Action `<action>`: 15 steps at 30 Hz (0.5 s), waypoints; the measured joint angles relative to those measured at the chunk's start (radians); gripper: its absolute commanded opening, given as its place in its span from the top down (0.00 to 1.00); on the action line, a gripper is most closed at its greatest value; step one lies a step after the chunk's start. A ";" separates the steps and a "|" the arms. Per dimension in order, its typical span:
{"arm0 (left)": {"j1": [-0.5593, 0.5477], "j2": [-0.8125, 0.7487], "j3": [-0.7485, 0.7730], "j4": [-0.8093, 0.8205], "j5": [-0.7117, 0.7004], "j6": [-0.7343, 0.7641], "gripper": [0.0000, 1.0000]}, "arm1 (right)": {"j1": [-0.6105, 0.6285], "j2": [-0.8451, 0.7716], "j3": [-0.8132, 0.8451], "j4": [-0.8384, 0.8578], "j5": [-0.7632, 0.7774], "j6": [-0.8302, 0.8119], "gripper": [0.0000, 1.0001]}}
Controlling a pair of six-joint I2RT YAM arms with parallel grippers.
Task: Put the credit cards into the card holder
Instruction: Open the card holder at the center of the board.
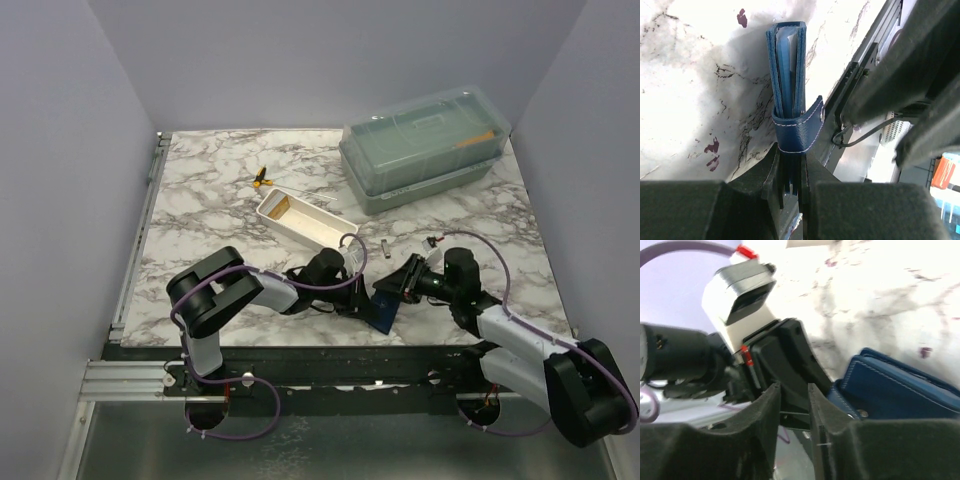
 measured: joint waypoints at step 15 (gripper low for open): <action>-0.081 -0.070 0.056 -0.189 -0.173 0.122 1.00 | 0.042 0.001 0.341 -0.826 0.431 -0.189 0.37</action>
